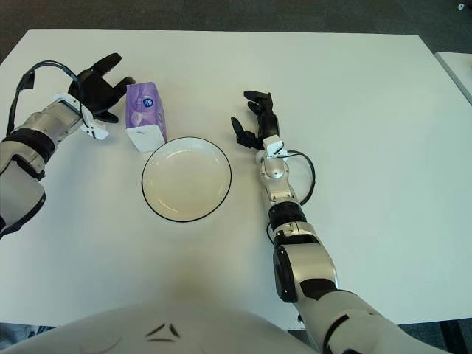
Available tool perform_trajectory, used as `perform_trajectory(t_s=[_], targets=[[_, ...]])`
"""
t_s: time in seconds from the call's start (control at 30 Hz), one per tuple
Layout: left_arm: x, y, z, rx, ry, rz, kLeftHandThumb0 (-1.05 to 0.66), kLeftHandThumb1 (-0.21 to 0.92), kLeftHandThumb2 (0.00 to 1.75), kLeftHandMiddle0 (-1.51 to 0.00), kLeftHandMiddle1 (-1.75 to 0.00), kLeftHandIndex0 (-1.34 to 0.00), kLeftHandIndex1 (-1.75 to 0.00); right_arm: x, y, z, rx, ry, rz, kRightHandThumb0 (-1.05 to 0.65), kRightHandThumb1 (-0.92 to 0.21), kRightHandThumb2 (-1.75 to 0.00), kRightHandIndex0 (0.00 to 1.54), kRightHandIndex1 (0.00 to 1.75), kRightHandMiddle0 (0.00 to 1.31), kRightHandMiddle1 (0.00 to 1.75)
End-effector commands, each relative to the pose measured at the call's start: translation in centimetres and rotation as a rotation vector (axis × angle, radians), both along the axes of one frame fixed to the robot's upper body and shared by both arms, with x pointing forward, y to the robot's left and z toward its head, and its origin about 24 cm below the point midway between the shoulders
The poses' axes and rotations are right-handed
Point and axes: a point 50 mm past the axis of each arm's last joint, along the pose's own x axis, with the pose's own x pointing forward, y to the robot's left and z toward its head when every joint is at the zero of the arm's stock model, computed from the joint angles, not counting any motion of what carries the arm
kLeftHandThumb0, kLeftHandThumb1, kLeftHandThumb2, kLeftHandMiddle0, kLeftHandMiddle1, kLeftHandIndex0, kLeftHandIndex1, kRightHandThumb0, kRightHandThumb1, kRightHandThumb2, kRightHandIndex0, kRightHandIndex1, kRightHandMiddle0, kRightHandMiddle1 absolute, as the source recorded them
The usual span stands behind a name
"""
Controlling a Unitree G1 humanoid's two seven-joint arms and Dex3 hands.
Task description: Put the tissue paper into the plate.
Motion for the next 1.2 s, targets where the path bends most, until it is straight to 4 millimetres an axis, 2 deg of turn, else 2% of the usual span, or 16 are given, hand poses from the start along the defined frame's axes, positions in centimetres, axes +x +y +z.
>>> perform_trajectory(t_s=[0.0,0.23,0.47,0.77,0.9,1.03,1.17], targets=[[0.0,0.6,0.8,0.019,-0.011,-0.004,-0.88,0.92,0.4,-0.03,0.0,0.0,-0.58,-6.7,-1.7,-11.8,0.0,0.555,-0.065,-0.49,-0.61,-0.78,0.38,0.75,0.0,1.12],[0.0,0.8,0.8,-0.012,-0.004,0.011,-0.86,0.92,0.41,-0.03,0.0,0.0,-0.56,-6.8,-1.8,-11.9,-0.004,0.56,-0.068,-0.49,-0.6,-0.78,0.36,0.75,0.0,1.12],[0.3,0.9,2.2,-0.036,-0.048,0.002,-0.88,0.92,0.46,-0.02,0.0,0.0,-0.47,-6.9,-1.9,-12.0,-0.01,0.567,-0.07,-0.48,-0.6,-0.78,0.36,0.75,0.0,1.13],[0.3,0.9,3.1,-0.026,-0.111,-0.02,-0.9,0.92,0.47,0.0,0.0,0.0,-0.36,-7.0,-1.9,-12.1,-0.015,0.57,-0.068,-0.48,-0.59,-0.8,0.37,0.77,0.0,1.14],[0.3,0.9,3.7,0.013,-0.191,-0.05,-0.92,0.92,0.47,0.0,0.0,0.0,-0.27,-7.0,-1.9,-12.1,-0.016,0.57,-0.068,-0.47,-0.59,-0.8,0.37,0.77,0.0,1.15],[0.2,0.8,4.4,0.133,-0.31,-0.137,-0.99,0.92,0.47,0.0,0.0,0.0,-0.12,-7.0,-1.9,-12.2,-0.021,0.572,-0.063,-0.48,-0.59,-0.81,0.37,0.77,0.0,1.14],[0.0,0.6,4.7,0.195,-0.349,-0.206,-1.03,0.92,0.46,0.0,0.0,0.0,-0.03,-7.0,-1.9,-12.2,-0.025,0.572,-0.06,-0.49,-0.59,-0.81,0.37,0.77,0.0,1.14]])
